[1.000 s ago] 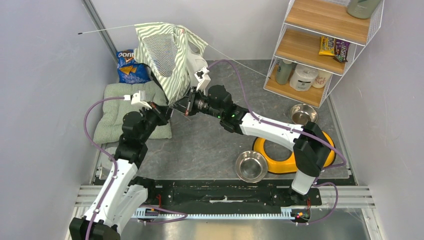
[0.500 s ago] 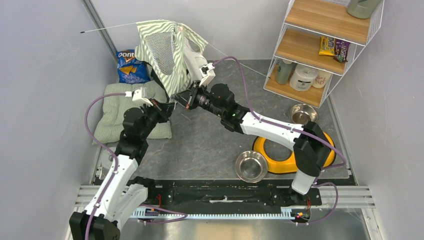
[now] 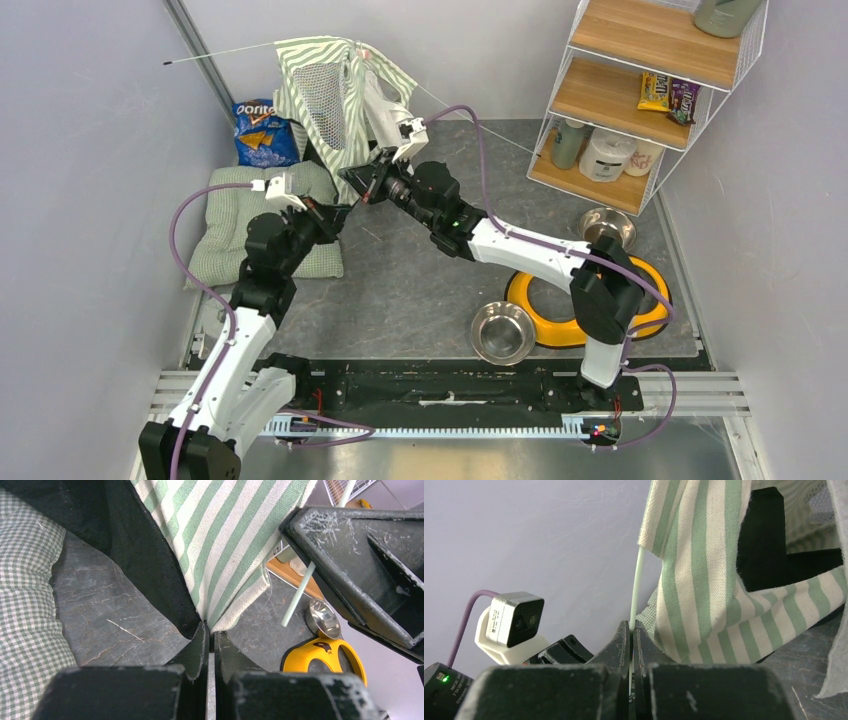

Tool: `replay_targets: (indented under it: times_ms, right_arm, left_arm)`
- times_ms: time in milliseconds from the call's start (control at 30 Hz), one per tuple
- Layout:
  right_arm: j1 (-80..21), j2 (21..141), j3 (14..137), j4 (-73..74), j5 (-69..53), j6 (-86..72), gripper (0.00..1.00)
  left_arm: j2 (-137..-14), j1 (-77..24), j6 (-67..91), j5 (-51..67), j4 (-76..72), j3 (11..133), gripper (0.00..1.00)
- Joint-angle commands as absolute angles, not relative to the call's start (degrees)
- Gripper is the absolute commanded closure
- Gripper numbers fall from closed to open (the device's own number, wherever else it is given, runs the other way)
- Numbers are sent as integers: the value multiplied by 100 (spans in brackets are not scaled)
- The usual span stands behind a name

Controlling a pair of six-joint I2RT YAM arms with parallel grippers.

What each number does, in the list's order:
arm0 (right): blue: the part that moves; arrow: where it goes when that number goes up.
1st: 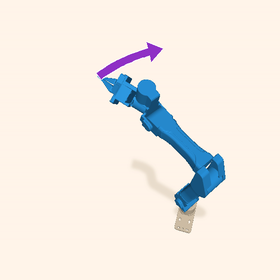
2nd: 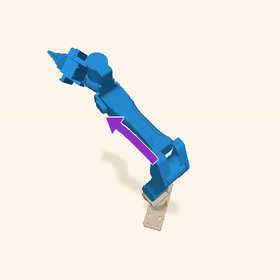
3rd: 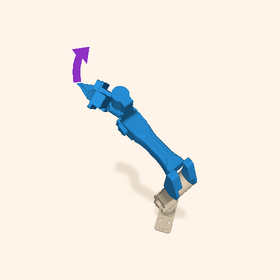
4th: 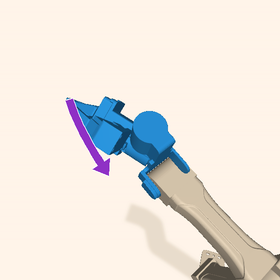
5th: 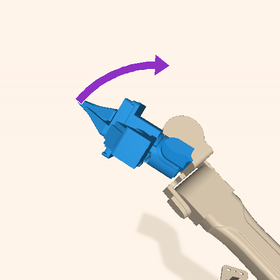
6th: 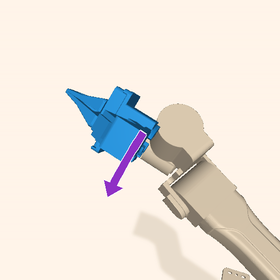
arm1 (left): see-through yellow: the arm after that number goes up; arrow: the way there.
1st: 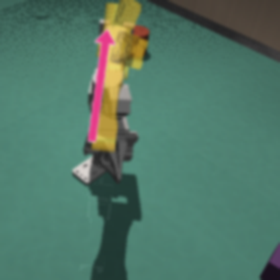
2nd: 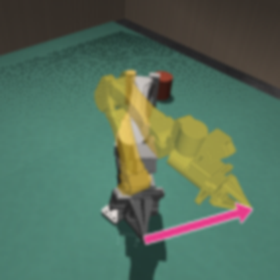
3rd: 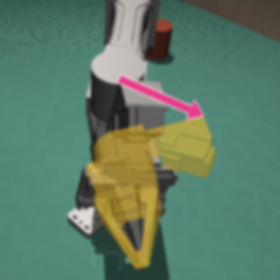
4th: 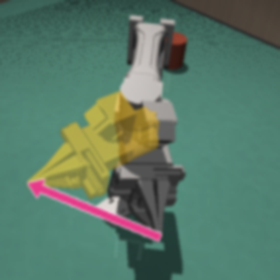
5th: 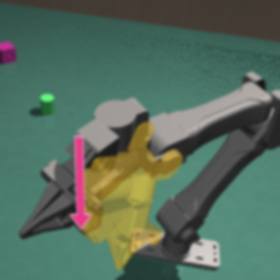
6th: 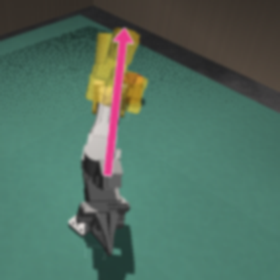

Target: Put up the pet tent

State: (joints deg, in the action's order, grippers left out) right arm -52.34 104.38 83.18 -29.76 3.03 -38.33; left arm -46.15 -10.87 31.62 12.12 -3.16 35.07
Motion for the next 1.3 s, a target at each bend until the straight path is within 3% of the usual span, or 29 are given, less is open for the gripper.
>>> replay_targets:
  times_ms: [0, 1267]
  right_arm:
    - [-4799, 10381, 9008, -4425, 1865, -3215, 100]
    - [-4889, 11187, 9940, -4277, 2206, -3000, 100]
  left_arm:
    - [-4625, -1123, 2857, 1760, 1235, 3339, 98]
    - [-4233, -1126, 2140, 1485, 1107, 2935, 98]
